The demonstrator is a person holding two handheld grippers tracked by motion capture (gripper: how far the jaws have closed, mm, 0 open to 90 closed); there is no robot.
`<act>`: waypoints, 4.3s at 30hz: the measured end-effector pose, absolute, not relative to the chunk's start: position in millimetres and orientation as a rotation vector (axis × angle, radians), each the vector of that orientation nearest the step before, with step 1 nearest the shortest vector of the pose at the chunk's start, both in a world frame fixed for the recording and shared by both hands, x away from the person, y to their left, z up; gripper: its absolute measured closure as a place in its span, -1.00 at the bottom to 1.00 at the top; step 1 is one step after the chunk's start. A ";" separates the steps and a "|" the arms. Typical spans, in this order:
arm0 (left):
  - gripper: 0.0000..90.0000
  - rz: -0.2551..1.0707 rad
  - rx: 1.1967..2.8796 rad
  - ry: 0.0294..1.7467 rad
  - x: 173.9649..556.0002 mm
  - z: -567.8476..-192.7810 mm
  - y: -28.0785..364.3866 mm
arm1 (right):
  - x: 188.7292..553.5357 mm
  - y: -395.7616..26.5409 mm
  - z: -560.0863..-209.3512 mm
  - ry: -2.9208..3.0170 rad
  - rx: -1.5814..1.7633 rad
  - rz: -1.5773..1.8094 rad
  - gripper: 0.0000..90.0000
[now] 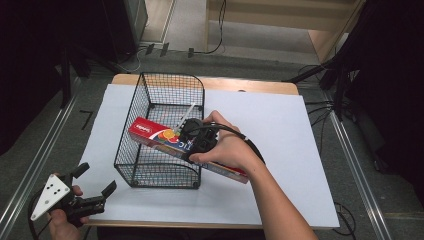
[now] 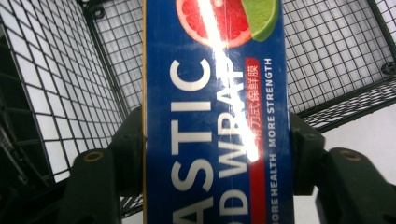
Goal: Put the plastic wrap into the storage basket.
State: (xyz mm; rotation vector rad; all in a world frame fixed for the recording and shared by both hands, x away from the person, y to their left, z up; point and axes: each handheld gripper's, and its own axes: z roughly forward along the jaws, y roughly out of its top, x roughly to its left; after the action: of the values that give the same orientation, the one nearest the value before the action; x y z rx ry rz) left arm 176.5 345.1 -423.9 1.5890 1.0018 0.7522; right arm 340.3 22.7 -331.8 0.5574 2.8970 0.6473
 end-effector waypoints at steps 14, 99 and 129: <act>-1.00 0.751 1.596 1.007 176.5 -424.1 345.0 | 341.2 -16.8 -289.5 2.800 0.756 0.790 -0.65; -1.00 0.755 1.616 1.019 176.6 -425.9 341.0 | 305.5 -257.4 -441.1 2.319 1.388 0.969 -0.61; -1.00 0.754 1.596 1.013 176.4 -422.3 341.7 | 244.2 -359.6 -471.6 1.906 1.528 1.182 -0.33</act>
State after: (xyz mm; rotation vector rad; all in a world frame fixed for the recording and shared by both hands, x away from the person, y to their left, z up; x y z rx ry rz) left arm 176.4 341.7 -422.3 1.5956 1.0128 0.7537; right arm 244.2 -359.6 -471.6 1.5284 1.9058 1.1822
